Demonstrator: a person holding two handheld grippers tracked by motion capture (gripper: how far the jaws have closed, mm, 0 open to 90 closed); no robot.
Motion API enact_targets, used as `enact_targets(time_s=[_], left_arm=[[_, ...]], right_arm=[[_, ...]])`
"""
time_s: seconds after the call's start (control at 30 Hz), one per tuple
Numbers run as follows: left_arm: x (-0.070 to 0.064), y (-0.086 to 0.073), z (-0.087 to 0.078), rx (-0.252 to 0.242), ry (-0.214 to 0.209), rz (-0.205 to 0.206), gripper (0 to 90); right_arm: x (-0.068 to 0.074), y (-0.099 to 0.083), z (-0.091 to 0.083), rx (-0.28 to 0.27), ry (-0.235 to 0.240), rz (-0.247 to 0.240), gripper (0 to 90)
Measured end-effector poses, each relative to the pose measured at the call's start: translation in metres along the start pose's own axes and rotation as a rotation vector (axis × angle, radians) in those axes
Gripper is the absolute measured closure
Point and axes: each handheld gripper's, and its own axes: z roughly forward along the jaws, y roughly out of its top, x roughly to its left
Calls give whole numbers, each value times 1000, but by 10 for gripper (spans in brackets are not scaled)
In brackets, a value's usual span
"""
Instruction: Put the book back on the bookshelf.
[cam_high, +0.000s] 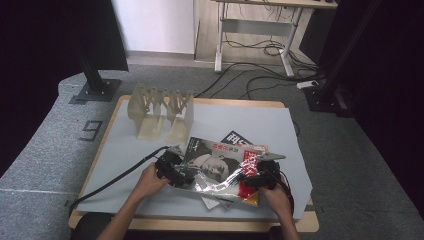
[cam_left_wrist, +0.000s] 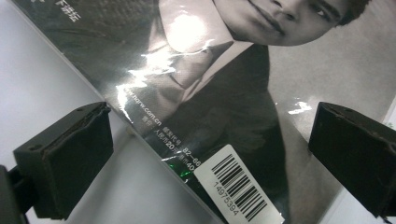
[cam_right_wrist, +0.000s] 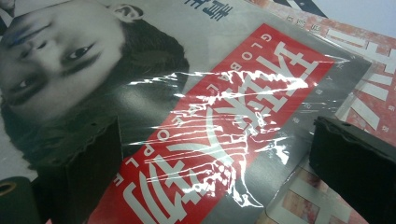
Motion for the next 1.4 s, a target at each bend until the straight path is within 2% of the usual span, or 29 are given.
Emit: enact_targets(time_s=[0.17, 0.5, 0.8, 1.1, 1.17, 1.23, 1.33, 1.4], left_arm=[[-5, -1, -2, 6, 13, 16, 0], [-16, -7, -3, 27, 1, 30, 0], [-27, -14, -8, 36, 13, 46, 0], [-34, -17, -8, 53, 3, 50, 0], [-32, -16, -11, 44, -6, 48, 0], [-28, -13, -15, 20, 9, 48, 0], [-21, -6, -20, -56, 21, 52, 16], [-18, 1, -22, -76, 26, 64, 26]], right_arm=[[0, 2, 1, 3, -5, 0, 19], [-6, 13, 11, 20, -9, -13, 0], [-15, 33, 29, 37, 6, -37, 0], [-20, 49, 45, 32, 5, -41, 0], [-21, 49, 46, 26, 3, -34, 0], [-21, 48, 44, 12, 4, -24, 20], [-22, 44, 35, -3, 18, -12, 39], [-22, 40, 29, -6, 15, -19, 40]])
